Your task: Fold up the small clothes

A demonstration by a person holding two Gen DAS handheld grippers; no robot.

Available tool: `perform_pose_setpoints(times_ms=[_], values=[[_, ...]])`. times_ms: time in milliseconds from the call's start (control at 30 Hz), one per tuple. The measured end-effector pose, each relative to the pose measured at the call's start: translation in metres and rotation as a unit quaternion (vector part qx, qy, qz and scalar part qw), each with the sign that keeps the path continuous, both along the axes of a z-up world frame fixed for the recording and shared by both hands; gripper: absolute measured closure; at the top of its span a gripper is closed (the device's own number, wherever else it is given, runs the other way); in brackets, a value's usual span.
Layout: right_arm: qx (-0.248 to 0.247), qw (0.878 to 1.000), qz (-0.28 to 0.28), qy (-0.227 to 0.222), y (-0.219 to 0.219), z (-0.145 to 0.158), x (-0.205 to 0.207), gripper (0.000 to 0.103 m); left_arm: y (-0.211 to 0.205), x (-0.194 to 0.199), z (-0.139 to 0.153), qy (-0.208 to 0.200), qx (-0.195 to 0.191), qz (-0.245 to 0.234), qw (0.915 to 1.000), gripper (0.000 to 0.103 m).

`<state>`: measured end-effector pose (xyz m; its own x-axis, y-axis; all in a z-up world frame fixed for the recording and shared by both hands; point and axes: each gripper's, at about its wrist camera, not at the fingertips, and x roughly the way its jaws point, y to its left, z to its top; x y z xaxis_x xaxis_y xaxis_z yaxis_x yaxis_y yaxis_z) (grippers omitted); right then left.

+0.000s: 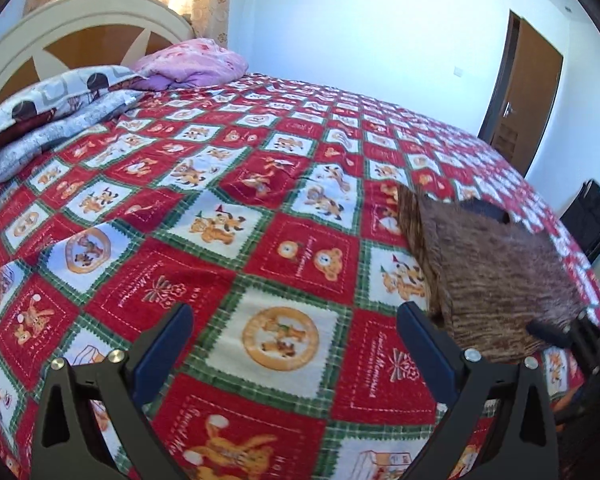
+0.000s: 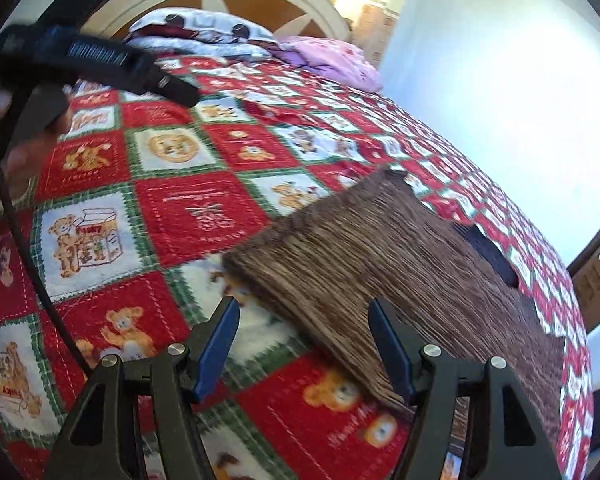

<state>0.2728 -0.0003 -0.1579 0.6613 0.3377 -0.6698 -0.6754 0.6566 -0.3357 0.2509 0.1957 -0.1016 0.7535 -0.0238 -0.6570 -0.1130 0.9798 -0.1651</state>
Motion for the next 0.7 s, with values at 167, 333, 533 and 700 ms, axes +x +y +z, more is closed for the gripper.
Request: perform_pose_setpoints(times_ms=[167, 333, 533, 700], values=[[-0.031, 0.999, -0.005, -0.03, 0.021, -0.01, 0.002, 0.035, 0.014, 0.009, -0.003, 0.007, -0.057, -0.009, 0.9983, 0.0], [-0.049, 0.996, -0.024, -0.068, 0.043, -0.014, 0.015, 0.035, 0.014, 0.027, -0.002, 0.012, -0.071, -0.02, 0.9972, 0.0], [-0.039, 0.998, -0.023, -0.051, 0.041, -0.016, 0.016, 0.055, 0.003, 0.061, 0.009, 0.014, -0.103, -0.065, 0.9924, 0.0], [-0.043, 0.998, -0.016, -0.052, 0.044, -0.018, 0.012, 0.066, -0.025, 0.099, 0.004, 0.032, -0.123, -0.11, 0.9857, 0.0]])
